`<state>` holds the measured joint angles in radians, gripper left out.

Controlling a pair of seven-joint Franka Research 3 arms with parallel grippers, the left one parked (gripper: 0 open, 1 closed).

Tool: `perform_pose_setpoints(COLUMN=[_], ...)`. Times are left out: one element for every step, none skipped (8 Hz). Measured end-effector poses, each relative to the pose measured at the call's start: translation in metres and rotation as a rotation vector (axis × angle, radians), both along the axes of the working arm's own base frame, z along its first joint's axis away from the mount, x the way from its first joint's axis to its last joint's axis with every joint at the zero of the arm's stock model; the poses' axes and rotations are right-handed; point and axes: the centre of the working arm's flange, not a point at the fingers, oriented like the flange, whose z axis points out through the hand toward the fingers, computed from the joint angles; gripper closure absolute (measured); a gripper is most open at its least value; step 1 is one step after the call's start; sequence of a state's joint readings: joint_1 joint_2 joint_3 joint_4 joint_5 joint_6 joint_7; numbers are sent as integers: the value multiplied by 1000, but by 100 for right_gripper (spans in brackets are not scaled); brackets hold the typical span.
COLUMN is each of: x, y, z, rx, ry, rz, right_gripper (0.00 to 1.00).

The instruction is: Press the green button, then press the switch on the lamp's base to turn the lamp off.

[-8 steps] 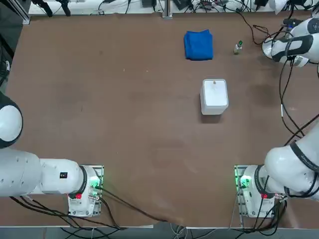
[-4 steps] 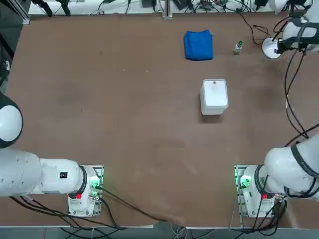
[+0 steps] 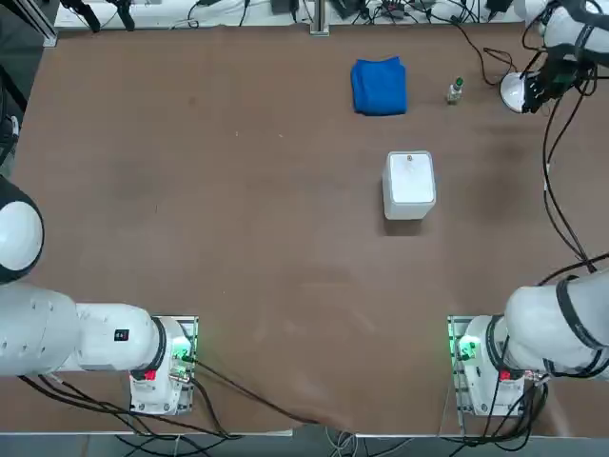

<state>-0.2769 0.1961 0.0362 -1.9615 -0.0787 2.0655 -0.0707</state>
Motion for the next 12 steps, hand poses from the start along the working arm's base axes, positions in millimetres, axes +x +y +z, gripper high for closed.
perform_pose_setpoints(x=[-6, -12, -17, -23, -30, -32, -30, -25, -17, -10, -7, -8], y=[16, 33, 59, 87, 109, 119, 121, 121, 120, 122, 131, 149], z=[23, 52, 94, 143, 188, 222, 241, 248, 249, 246, 243, 243], rx=[1, -1, -5, -10, -14, -15, 5, 39, 59, 63, 64, 61], ry=[19, 25, 27, 40, 39, 15, -5, -11, -14, -12, -6, 1], rz=[16, 38, 72, 90, 110, 123, 120, 113, 110, 117, 136, 168], right_gripper=[54, 34, 16, 1, 0, 0, 0, 0, 0, 0, 0, 0])
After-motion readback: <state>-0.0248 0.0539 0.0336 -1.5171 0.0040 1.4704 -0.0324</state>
